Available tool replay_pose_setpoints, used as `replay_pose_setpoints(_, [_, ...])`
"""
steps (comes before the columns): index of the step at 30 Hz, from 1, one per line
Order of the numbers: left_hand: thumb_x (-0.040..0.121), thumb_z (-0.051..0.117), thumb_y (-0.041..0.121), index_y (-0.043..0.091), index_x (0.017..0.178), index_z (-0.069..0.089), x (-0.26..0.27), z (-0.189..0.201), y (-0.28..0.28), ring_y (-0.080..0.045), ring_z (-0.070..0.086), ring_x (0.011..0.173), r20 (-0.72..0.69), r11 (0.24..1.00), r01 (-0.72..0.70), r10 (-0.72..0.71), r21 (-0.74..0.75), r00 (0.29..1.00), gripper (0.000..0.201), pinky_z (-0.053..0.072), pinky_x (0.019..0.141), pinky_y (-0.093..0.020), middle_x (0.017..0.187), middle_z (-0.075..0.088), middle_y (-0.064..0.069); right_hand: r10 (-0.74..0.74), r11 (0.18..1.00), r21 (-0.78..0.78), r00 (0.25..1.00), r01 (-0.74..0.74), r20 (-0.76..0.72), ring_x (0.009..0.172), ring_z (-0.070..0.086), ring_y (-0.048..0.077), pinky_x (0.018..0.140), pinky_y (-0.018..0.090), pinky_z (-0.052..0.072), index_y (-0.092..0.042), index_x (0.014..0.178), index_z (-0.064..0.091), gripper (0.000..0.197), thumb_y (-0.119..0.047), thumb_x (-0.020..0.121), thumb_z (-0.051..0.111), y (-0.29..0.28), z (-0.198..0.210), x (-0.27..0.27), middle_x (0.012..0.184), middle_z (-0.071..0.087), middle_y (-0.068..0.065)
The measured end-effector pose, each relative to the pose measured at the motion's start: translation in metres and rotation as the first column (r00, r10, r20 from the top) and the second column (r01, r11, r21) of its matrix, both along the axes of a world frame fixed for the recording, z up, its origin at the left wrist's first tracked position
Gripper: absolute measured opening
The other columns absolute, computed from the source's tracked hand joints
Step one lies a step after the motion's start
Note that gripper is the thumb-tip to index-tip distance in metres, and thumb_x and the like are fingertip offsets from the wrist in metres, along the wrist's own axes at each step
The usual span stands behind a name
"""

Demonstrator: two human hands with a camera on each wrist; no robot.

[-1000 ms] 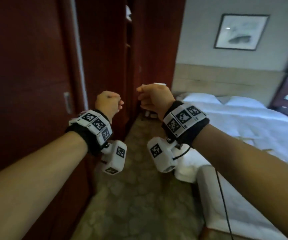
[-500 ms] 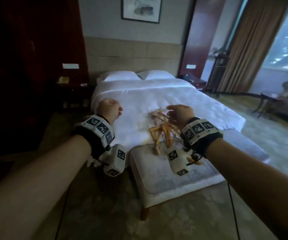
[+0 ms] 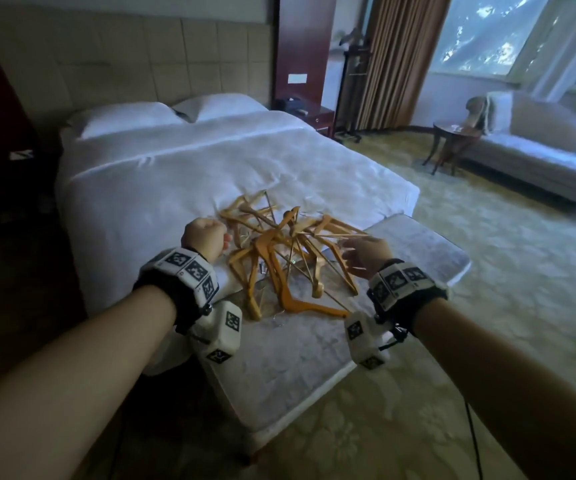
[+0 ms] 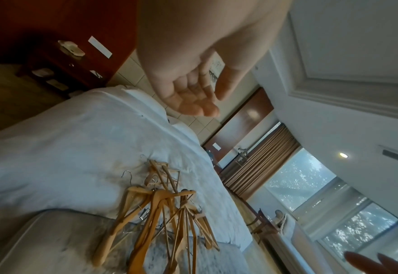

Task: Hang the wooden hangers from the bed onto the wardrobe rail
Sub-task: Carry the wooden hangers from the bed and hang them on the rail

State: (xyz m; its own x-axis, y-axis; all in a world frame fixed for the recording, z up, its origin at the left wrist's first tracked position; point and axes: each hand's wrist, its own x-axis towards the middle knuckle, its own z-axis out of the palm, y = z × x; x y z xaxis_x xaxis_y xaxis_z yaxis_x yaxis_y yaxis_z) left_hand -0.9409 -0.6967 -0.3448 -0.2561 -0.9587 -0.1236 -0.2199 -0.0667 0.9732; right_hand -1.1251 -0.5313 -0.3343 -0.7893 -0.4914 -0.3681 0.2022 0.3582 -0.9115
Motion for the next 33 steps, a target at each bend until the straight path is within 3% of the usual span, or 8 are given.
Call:
replay_pose_setpoints(6, [0.090,0.049,0.008,0.015,0.075,0.055,-0.088,-0.049,-0.066,-0.002,0.049,0.033,0.056,0.993,-0.096,0.093,0.061,0.994,0.017,0.043,0.046,-0.019,0.044,0.058,0.003,0.033,0.994,0.102,0.999,-0.035,0.024,0.051,0.046,0.018,0.043,0.022,0.042,-0.003,0.109,0.057,0.018,-0.013,0.095,0.050,-0.075,-0.069,-0.111,0.063,0.051,0.008])
replay_pose_setpoints(10, [0.091,0.050,0.006,0.010,0.087,0.057,-0.144,-0.084,-0.102,0.000,0.045,0.028,0.095,0.978,-0.160,0.148,0.137,0.984,0.009,0.042,0.043,-0.018,0.047,0.058,0.000,0.074,0.973,0.216,0.995,-0.088,0.069,0.053,0.047,0.018,0.052,0.028,0.041,-0.005,0.099,0.055,0.013,-0.017,0.096,0.049,-0.119,-0.116,-0.174,0.064,0.052,0.008])
replay_pose_setpoints(14, [0.091,0.051,0.007,0.015,0.071,0.053,-0.185,-0.122,-0.121,-0.001,0.048,0.033,0.137,0.972,-0.148,0.124,0.182,0.983,0.022,0.036,0.034,-0.012,0.059,0.058,-0.004,0.106,0.939,0.319,0.990,-0.132,0.096,0.057,0.051,0.018,0.062,0.032,0.046,-0.004,0.099,0.058,0.016,-0.018,0.094,0.052,-0.152,-0.166,-0.220,0.066,0.055,0.007])
replay_pose_setpoints(19, [0.093,0.051,0.009,0.015,0.080,0.057,-0.213,-0.176,-0.137,-0.013,0.051,0.054,0.216,0.950,-0.173,0.117,0.261,0.969,0.015,0.040,0.042,-0.015,0.067,0.059,-0.004,0.196,0.875,0.411,0.963,-0.256,0.184,0.060,0.051,0.019,0.065,0.033,0.047,-0.007,0.075,0.055,0.024,-0.020,0.095,0.050,-0.173,-0.232,-0.247,0.064,0.053,0.006])
replay_pose_setpoints(22, [0.093,0.051,0.010,0.014,0.083,0.057,-0.226,-0.208,-0.147,-0.013,0.052,0.058,0.244,0.940,-0.172,0.099,0.295,0.965,0.012,0.043,0.054,-0.020,0.070,0.059,-0.003,0.254,0.823,0.478,0.951,-0.307,0.174,0.076,0.054,0.025,0.081,0.039,0.049,-0.004,0.097,0.062,0.025,-0.027,0.093,0.054,-0.183,-0.270,-0.251,0.071,0.055,0.005])
replay_pose_setpoints(27, [0.093,0.051,0.012,0.018,0.083,0.057,-0.241,-0.263,-0.158,-0.012,0.055,0.063,0.260,0.932,-0.141,0.054,0.333,0.964,0.014,0.046,0.062,-0.023,0.074,0.061,-0.002,0.214,0.785,0.533,0.945,-0.317,0.246,0.114,0.053,0.028,0.095,0.038,0.045,-0.011,0.138,0.037,0.066,-0.037,0.084,0.064,-0.199,-0.334,-0.249,0.132,0.050,0.012])
replay_pose_setpoints(30, [0.094,0.050,0.012,0.017,0.085,0.057,-0.245,-0.291,-0.163,-0.013,0.054,0.064,0.258,0.918,-0.140,0.043,0.371,0.965,0.013,0.046,0.063,-0.024,0.075,0.061,-0.003,0.155,0.776,0.566,0.954,-0.279,0.257,0.115,0.052,0.030,0.093,0.040,0.046,-0.016,0.142,0.028,0.076,-0.042,0.081,0.065,-0.208,-0.364,-0.243,0.136,0.044,0.014])
replay_pose_setpoints(33, [0.095,0.050,0.012,0.014,0.093,0.058,-0.246,-0.307,-0.168,-0.013,0.055,0.064,0.265,0.913,-0.129,0.024,0.388,0.964,0.009,0.046,0.062,-0.023,0.076,0.061,-0.003,0.108,0.783,0.563,0.949,-0.265,0.296,0.093,0.057,0.027,0.080,0.037,0.050,-0.012,0.145,0.023,0.077,-0.042,0.085,0.061,-0.216,-0.386,-0.239,0.130,0.050,0.016])
